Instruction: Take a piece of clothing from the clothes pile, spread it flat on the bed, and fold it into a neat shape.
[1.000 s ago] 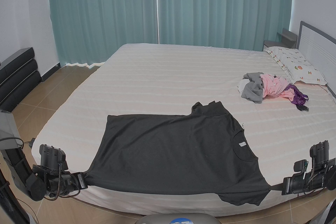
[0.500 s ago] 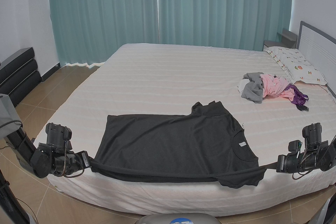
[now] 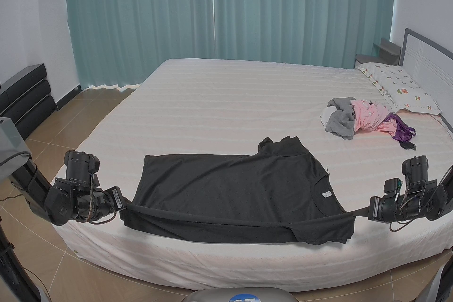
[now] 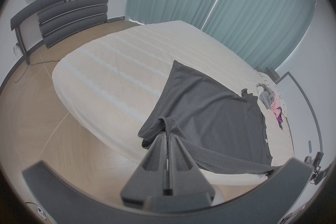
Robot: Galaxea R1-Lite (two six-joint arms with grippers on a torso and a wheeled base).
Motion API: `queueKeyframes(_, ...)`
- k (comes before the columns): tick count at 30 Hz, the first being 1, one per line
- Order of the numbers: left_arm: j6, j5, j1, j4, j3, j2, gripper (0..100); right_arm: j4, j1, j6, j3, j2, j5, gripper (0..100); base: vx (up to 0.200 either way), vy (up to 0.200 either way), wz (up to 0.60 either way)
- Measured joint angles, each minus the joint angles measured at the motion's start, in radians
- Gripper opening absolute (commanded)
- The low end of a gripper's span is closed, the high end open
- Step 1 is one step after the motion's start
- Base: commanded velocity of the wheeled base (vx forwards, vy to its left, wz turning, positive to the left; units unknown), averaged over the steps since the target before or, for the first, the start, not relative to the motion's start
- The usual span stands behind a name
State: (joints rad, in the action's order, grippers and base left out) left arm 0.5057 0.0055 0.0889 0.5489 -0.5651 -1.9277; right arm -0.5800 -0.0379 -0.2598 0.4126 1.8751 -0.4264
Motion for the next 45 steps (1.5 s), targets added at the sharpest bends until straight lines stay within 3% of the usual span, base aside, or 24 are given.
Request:
queueKeyframes(11,0.002,0.0,-0.003,-0.001,-0.091,-0.1,0,0.004,0.011,-0.067,0.137,0.111,0.016,0,0.0,0.0,0.0)
queueKeyframes(37,0.017,0.0,-0.004,0.0,-0.264,-0.339,0,0.077,0.06,-0.112,0.392,0.348,0.056,0,0.0,0.0,0.0)
queueKeyframes(38,0.022,0.0,-0.003,0.0,-0.267,-0.344,100,0.077,0.06,-0.112,0.394,0.354,0.056,0,0.0,0.0,0.0)
queueKeyframes(39,0.023,0.0,-0.003,0.0,-0.269,-0.346,100,0.078,0.06,-0.112,0.395,0.357,0.056,100,0.0,0.0,0.0)
queueKeyframes(45,0.031,0.0,-0.003,0.0,-0.269,-0.351,100,0.074,0.057,-0.126,0.391,0.359,0.054,100,0.0,0.0,0.0)
